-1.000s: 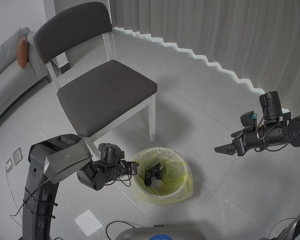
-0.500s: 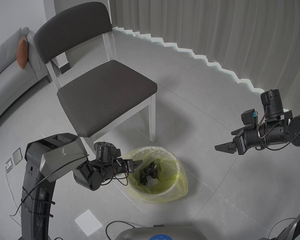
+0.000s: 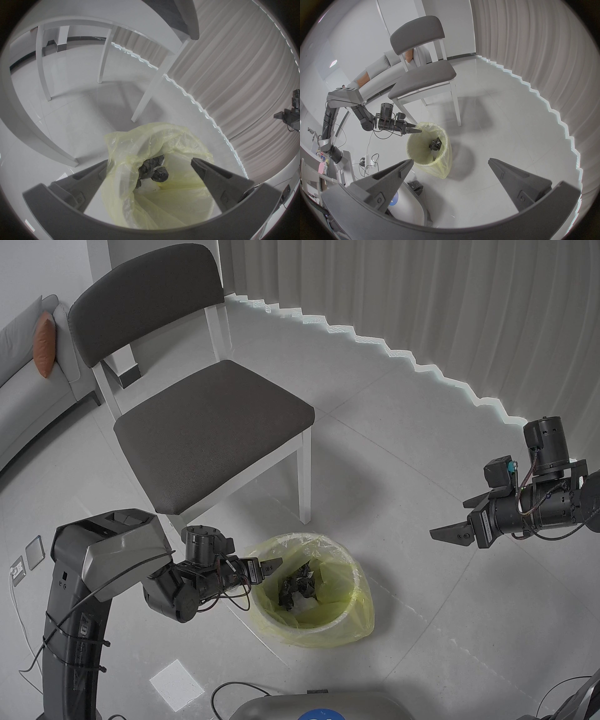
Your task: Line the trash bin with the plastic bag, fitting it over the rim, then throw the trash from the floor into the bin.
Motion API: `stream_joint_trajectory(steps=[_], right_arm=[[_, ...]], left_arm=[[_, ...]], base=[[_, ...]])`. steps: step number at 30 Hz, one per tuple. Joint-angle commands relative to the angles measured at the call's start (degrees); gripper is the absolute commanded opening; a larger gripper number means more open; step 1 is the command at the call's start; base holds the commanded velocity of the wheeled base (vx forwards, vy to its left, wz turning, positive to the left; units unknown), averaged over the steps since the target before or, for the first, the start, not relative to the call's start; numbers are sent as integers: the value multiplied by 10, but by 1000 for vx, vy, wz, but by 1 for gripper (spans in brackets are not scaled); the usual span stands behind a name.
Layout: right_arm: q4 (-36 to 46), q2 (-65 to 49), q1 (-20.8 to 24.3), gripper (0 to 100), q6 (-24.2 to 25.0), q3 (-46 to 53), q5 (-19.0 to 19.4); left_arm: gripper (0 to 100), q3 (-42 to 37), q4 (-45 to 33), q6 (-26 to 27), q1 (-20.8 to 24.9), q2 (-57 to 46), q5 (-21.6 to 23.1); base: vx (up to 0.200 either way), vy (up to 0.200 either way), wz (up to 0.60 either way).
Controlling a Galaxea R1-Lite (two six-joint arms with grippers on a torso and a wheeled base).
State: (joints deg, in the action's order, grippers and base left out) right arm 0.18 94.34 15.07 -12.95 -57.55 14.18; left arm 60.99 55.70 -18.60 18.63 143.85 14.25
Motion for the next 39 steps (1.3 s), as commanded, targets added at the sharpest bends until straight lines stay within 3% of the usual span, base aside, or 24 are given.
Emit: stream_joint_trajectory(steps=[1,15,16,39], right_arm=[[0,0,4,100,0,2,0],[4,0,14,100,-1,-10,-1],[5,0,14,100,-1,-11,-1],[7,-7,13,100,-3,-8,-1]], left_arm=[[100,-4,0,0,-11,0,0],[100,-4,1,-2,-25,1,23],[0,-4,4,-2,-25,1,23],[0,13,16,-13,-45,26,20]], base=[[0,0,0],[0,0,0],[0,0,0],[0,0,0]])
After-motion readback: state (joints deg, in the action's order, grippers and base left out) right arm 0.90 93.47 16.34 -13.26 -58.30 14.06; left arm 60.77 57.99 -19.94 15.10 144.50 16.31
